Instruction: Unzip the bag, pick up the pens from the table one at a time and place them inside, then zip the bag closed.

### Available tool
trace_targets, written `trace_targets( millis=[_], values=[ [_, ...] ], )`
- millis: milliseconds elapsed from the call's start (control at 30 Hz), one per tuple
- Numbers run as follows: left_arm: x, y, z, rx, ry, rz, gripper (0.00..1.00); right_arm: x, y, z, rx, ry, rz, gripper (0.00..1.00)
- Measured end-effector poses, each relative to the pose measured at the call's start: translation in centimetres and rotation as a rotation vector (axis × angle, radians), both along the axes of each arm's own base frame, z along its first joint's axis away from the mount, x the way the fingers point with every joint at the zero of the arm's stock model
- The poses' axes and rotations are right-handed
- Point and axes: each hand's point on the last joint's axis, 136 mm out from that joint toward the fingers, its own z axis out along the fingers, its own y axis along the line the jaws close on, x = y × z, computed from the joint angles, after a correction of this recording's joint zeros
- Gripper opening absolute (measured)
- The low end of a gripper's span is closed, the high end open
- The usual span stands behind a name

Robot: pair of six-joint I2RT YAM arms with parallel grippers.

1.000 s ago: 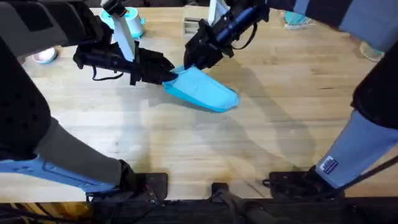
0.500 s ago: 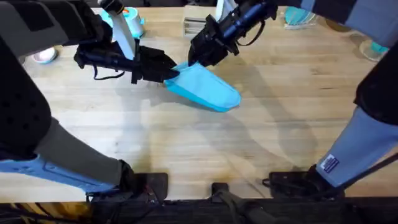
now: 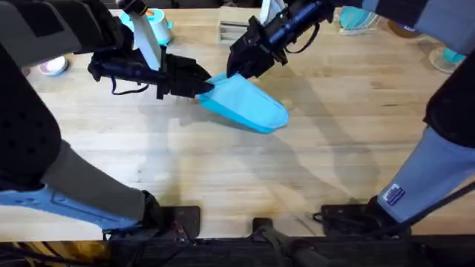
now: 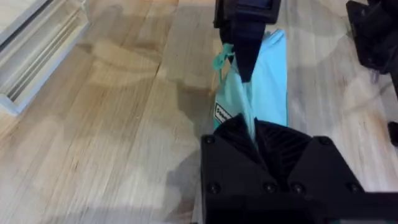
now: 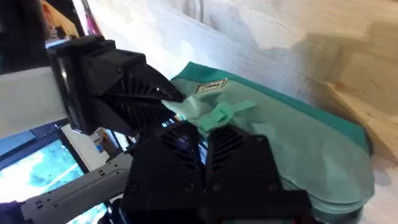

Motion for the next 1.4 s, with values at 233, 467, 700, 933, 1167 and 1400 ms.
trace_targets(
  millis=[233, 467, 700, 933, 1167, 1400],
  values=[
    [0.0, 0.0, 0.0, 0.001, 0.000, 0.000, 0.042, 0.0, -0.1, 0.0, 0.001, -0.010, 0.008, 0.032],
    [0.0, 0.0, 0.0, -0.002, -0.002, 0.000, 0.042, 0.2, -0.4, 0.0, 0.004, -0.008, 0.001, 0.032],
    [0.0, -0.6, 0.4, -0.021, -0.011, -0.010, 0.042, 0.4, -1.6, 0.2, 0.013, 0.031, -0.029, 0.033],
    [0.1, -1.0, 0.7, -0.039, -0.019, -0.017, 0.043, 0.9, -3.3, 0.3, 0.020, 0.070, -0.071, 0.032],
    [-0.7, 3.5, -2.7, 0.175, 0.067, 0.035, 0.041, 6.1, -14.3, -2.0, -0.191, -0.006, -0.322, 0.032],
    [-1.3, 4.5, -4.0, 0.269, 0.090, 0.017, 0.041, 7.7, -20.8, -2.7, -0.352, -0.056, -0.449, 0.032]
  ],
)
